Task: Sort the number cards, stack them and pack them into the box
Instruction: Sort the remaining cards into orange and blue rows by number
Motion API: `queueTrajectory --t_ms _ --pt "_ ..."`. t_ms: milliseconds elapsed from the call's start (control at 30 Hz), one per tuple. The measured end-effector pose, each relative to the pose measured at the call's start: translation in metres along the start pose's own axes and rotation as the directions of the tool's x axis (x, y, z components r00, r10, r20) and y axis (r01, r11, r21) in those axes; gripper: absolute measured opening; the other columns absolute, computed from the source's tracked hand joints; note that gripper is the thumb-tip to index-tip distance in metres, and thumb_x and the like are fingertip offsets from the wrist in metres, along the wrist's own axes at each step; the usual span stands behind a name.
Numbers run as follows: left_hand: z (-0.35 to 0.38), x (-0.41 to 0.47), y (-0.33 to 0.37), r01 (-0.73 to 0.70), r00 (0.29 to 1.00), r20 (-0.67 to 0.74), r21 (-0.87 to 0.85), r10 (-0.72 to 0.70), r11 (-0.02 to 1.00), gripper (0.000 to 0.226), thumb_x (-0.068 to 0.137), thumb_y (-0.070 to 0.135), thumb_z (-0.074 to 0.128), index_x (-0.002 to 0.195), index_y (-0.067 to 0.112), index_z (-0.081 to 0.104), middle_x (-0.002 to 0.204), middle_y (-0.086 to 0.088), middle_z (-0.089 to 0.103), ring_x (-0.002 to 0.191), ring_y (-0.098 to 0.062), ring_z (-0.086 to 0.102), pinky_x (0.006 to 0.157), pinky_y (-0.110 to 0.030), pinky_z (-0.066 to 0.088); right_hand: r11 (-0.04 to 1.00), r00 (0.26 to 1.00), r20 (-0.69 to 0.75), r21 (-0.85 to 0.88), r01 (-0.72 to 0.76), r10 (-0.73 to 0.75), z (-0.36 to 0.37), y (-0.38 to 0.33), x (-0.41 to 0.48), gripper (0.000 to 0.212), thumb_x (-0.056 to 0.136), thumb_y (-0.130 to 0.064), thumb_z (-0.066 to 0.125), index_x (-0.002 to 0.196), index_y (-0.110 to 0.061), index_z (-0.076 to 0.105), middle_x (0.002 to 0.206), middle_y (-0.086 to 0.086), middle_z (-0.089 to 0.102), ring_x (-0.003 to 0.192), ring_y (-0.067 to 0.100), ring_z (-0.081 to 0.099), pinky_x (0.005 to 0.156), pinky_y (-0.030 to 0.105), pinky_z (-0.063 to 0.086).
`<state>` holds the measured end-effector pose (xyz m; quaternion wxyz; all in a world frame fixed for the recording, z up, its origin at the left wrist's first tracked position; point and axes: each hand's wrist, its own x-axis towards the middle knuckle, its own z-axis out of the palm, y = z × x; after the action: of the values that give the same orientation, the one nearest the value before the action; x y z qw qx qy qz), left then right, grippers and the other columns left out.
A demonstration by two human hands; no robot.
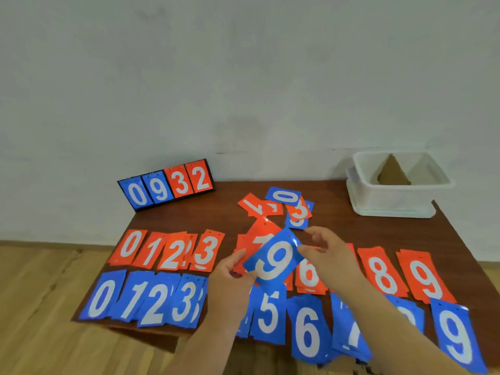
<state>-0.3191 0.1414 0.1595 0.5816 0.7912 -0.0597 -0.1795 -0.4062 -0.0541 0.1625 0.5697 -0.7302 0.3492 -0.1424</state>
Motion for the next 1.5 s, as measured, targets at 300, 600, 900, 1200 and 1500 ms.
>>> queueTrajectory --t_ms 300,600,900,1200,1500 --pt "-0.113 0.041 -0.035 0.067 0.973 -0.218 -0.067 -0.08 0.996 0.047 0.084 0.014 0.081 0.112 0.047 0.063 0.118 0.014 0.069 0.099 -0.017 0.071 0.07 -0.023 0.059 0.948 0.93 0.284 0.145 -0.283 0.234 0.161 -0.024 -0.008 0.036 0.088 -0.033 0.077 0.12 -0.039 0.063 0.113 0.008 0.065 0.094 0.025 0.072 0.08 0.043 0.06" --pt "-0.166 0.075 -0.063 0.12 0.992 -0.041 -0.037 -0.121 0.992 0.044 0.084 0.009 0.079 0.116 0.038 0.068 0.109 0.019 0.068 0.075 -0.007 0.071 0.058 -0.019 0.056 0.84 0.886 0.31 0.317 -0.44 0.346 0.247 -0.03 -0.001 0.025 0.094 -0.01 0.07 0.115 -0.022 0.068 0.112 0.003 0.071 0.089 0.024 0.075 0.082 0.046 0.062" --pt "-0.157 0.107 -0.065 0.205 0.972 0.116 0.013 -0.205 0.979 0.025 0.099 0.016 0.063 0.109 0.036 0.075 0.096 0.011 0.074 0.071 -0.003 0.068 0.061 -0.017 0.052 0.956 0.928 0.264 0.06 -0.287 0.263 0.226 -0.02 0.03 0.029 0.096 -0.01 0.064 0.114 -0.034 0.067 0.112 -0.005 0.068 0.075 0.024 0.07 0.06 0.04 0.058" --pt "-0.19 0.127 -0.065 0.248 0.961 -0.139 0.041 -0.241 0.968 0.033 0.1 0.015 0.063 0.112 0.045 0.067 0.116 0.018 0.064 0.097 -0.008 0.069 0.065 -0.018 0.058 0.979 0.926 0.327 -0.136 -0.151 0.188 0.256 -0.013 0.069 0.035 0.101 -0.01 0.057 0.125 -0.035 0.057 0.078 -0.003 0.062 0.039 0.014 0.033 0.041 0.026 0.035" --pt "-0.271 0.207 -0.11 0.294 0.936 -0.245 0.146 -0.253 0.945 0.036 0.1 0.013 0.059 0.127 0.037 0.066 0.121 0.005 0.067 0.096 -0.03 0.072 0.053 -0.028 0.06 0.949 0.94 0.253 -0.273 -0.158 0.229 0.309 -0.011 0.088 0.037 0.099 -0.009 0.058 0.12 -0.039 0.057 0.096 -0.003 0.066 0.043 0.012 0.04 0.044 0.028 0.041"
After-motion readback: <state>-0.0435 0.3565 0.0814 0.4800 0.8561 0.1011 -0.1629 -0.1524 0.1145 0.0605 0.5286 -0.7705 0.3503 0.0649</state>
